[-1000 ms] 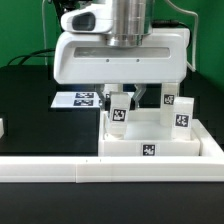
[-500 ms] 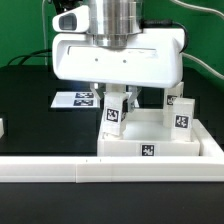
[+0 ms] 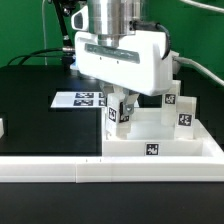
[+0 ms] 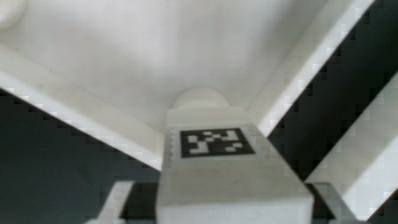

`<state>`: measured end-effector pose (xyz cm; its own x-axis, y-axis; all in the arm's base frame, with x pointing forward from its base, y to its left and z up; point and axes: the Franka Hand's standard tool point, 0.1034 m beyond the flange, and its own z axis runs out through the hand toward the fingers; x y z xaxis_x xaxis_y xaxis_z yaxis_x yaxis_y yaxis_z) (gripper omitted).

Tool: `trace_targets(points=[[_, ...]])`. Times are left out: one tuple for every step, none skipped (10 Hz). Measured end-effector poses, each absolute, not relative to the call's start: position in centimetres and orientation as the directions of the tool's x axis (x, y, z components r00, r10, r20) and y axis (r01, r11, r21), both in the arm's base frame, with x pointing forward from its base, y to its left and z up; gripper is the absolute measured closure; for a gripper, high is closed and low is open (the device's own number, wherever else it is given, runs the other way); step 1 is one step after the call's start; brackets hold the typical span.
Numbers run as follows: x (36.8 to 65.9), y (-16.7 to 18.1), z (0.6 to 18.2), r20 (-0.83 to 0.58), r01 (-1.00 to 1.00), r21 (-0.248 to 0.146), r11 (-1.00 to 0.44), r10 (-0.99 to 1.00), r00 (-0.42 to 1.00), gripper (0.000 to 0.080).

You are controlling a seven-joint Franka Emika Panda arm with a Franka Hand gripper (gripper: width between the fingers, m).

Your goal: Assemble square table

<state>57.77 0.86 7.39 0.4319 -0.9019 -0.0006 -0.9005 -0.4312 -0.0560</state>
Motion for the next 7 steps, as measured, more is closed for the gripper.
trace_targets(points=[[57.77, 0.80, 7.37, -0.004, -0.920, -0.057, -0.388, -0.921, 0.388, 0.0509], [57.77, 0.81, 7.37, -0.004, -0.919, -0.057, -0.391, -0.920, 0.392, 0.0500], [57.77, 0.83, 7.37, -0.003, -0.914, -0.057, -0.402, -0.915, 0.403, 0.0500], [57.77, 0.86, 7.36, -0.002, -0.901, -0.057, -0.430, -0.903, 0.430, 0.0339], [57.76, 1.04, 7.35, 0.000, -0.887, -0.056, -0.459, -0.888, 0.459, 0.0339], [57.74, 1.23, 7.33, 0.007, -0.836, -0.053, -0.547, -0.837, 0.547, 0.0189], [57.73, 1.40, 7.31, 0.015, -0.771, -0.049, -0.635, -0.773, 0.635, 0.0162]])
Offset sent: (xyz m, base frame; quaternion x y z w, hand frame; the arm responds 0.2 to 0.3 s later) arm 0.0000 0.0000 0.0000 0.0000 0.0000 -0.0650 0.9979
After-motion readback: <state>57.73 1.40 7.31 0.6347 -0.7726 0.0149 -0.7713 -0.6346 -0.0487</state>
